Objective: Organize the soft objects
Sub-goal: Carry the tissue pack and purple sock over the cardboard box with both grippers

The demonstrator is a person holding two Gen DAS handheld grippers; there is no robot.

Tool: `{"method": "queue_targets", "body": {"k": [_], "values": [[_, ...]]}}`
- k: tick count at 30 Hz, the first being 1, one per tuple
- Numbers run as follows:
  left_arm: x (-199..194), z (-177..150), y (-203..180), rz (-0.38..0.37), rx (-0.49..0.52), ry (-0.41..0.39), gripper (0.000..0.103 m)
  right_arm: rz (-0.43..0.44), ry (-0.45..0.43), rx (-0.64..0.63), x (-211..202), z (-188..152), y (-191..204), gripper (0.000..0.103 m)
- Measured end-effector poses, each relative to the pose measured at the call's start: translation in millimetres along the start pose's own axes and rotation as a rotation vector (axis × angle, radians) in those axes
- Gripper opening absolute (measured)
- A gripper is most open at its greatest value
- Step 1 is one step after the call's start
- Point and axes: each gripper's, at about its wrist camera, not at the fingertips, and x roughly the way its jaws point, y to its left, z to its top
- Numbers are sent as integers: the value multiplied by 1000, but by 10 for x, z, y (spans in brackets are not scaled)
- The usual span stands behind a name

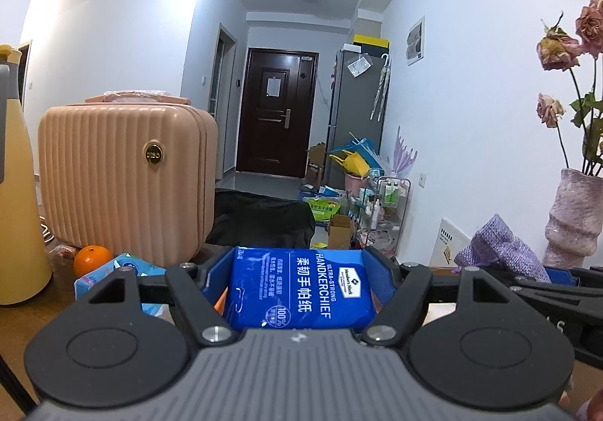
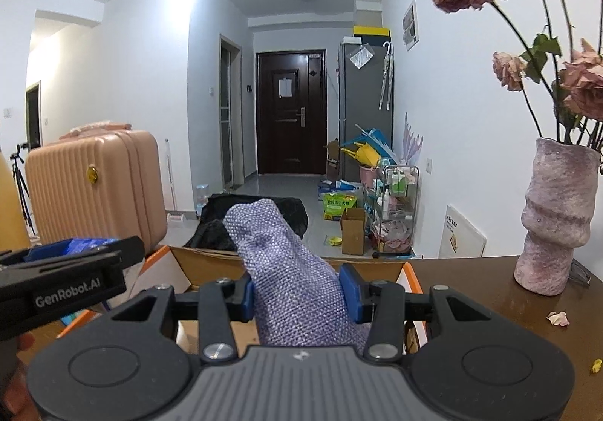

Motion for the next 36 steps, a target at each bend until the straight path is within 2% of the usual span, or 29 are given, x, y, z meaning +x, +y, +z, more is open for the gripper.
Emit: {"method": "queue_targets", "body": {"k": [10, 20, 36], "values": [[286, 17, 74, 33, -2, 40, 74, -31, 110, -50, 345, -5, 82, 43], [511, -79, 97, 55, 31, 80, 74, -28, 145, -61, 516, -143, 132, 44], [641, -232, 55, 74, 70, 108, 74, -21, 159, -69, 630, -202, 125, 44]]}}
